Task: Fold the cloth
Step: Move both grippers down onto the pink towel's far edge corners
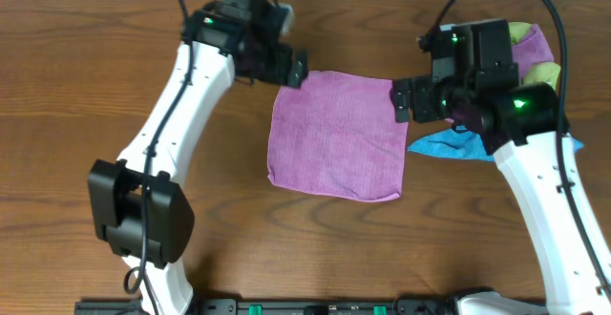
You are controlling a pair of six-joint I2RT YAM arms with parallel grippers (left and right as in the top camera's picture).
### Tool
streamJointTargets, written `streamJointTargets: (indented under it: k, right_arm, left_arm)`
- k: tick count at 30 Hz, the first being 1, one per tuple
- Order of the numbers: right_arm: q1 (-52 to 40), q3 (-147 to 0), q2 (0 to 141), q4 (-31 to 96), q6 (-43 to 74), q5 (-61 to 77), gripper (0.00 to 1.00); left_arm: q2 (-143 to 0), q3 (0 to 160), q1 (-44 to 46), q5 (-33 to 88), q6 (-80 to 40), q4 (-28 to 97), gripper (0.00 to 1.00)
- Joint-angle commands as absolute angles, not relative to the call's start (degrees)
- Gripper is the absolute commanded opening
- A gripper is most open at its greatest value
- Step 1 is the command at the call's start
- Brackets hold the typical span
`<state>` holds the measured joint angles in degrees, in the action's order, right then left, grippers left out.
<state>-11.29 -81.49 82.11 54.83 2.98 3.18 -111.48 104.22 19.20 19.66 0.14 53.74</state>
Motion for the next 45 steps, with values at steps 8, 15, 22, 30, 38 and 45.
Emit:
streamJointTargets:
  k: [8, 15, 22, 30, 38, 45]
  right_arm:
    - [-7.6, -59.9, 82.6, 40.4, 1.6, 9.9, 0.96]
    - [-7.6, -52.6, 82.8, 31.8, 3.2, 13.2, 0.01]
    - [-8.9, -51.9, 86.6, 25.7, 6.0, 13.8, 0.01]
    - [-11.5, -51.9, 93.1, 21.9, 8.4, 13.5, 0.01]
    - [-11.8, -51.9, 96.0, 20.7, 9.8, 11.9, 0.01]
    - [-11.8, -51.9, 97.0, 20.3, 9.8, 9.1, 0.01]
  left_arm:
    - [-112.9, 89.2, 22.4, 19.1, -1.7, 49.4, 1.00]
    - [-113.1, 85.0, 24.3, 19.0, -3.0, 39.2, 0.06]
    - [-113.1, 81.0, 25.5, 10.8, -3.0, 28.4, 0.06]
    - [-113.1, 76.4, 25.5, 8.8, -3.0, 21.9, 0.06]
    - [-113.1, 72.8, 25.5, 8.3, -3.9, 19.4, 0.06]
    - [-113.1, 69.3, 25.5, 8.4, -3.9, 17.7, 0.06]
